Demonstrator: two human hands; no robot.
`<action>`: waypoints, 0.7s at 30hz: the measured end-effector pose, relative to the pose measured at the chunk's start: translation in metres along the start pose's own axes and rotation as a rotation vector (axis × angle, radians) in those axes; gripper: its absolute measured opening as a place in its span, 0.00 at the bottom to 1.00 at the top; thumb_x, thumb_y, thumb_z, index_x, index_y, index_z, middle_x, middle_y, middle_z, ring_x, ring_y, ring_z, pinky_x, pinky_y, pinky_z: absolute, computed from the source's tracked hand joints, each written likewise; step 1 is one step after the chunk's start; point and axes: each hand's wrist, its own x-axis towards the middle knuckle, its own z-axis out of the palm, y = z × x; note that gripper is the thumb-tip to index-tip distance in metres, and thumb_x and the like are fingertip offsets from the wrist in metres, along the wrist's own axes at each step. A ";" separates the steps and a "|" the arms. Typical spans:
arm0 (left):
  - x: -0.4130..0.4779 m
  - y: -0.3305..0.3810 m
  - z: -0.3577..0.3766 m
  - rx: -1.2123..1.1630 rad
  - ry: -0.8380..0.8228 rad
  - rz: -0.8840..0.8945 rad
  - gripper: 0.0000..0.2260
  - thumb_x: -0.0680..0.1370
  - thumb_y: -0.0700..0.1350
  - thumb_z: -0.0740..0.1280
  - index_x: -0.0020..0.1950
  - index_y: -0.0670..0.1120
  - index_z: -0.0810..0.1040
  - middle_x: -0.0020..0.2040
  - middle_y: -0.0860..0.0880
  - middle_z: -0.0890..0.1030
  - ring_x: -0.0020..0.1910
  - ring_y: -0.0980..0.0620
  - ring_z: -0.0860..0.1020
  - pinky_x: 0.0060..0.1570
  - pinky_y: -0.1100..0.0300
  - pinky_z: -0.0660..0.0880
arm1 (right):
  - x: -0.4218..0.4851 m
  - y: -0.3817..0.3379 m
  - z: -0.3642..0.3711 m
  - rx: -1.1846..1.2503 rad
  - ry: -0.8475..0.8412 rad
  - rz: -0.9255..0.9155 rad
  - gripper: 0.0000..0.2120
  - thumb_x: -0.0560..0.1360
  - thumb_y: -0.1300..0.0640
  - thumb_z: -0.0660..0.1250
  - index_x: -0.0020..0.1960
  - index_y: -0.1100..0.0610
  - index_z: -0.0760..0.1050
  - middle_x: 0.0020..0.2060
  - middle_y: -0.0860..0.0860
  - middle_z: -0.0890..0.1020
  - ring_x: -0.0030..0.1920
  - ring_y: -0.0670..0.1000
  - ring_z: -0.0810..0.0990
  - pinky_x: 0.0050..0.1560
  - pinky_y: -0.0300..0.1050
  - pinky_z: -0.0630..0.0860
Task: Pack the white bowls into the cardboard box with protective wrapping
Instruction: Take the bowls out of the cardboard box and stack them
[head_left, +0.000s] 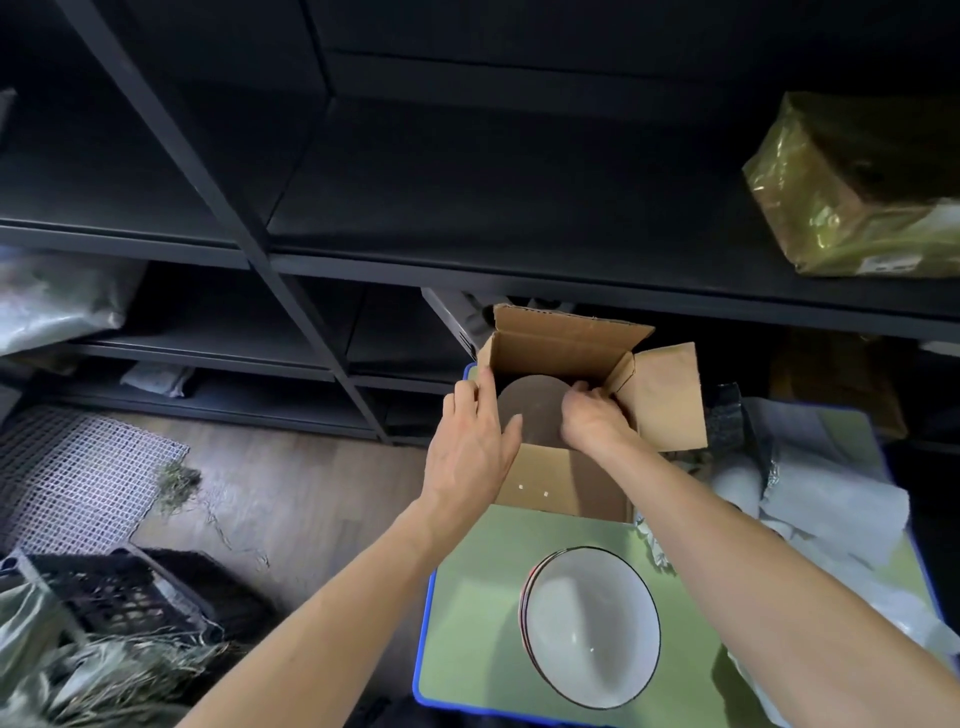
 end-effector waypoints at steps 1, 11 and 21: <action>0.000 0.000 0.000 -0.002 -0.006 -0.002 0.30 0.82 0.55 0.55 0.78 0.39 0.59 0.56 0.44 0.71 0.50 0.50 0.71 0.49 0.57 0.75 | 0.001 0.001 0.001 0.009 0.010 -0.002 0.28 0.79 0.63 0.62 0.76 0.65 0.57 0.70 0.65 0.69 0.70 0.63 0.70 0.65 0.53 0.71; 0.000 0.003 -0.005 -0.023 -0.032 -0.017 0.29 0.81 0.55 0.54 0.78 0.41 0.59 0.55 0.45 0.71 0.50 0.49 0.71 0.48 0.57 0.77 | -0.014 0.001 -0.010 0.101 0.147 -0.098 0.33 0.81 0.56 0.62 0.78 0.63 0.50 0.66 0.63 0.75 0.65 0.62 0.75 0.59 0.52 0.75; 0.002 0.002 -0.015 -0.127 -0.031 -0.023 0.24 0.80 0.51 0.60 0.74 0.45 0.62 0.50 0.46 0.69 0.46 0.47 0.68 0.45 0.54 0.73 | -0.058 0.023 -0.041 0.318 0.293 -0.054 0.23 0.78 0.61 0.61 0.71 0.62 0.61 0.61 0.61 0.78 0.60 0.62 0.77 0.44 0.47 0.69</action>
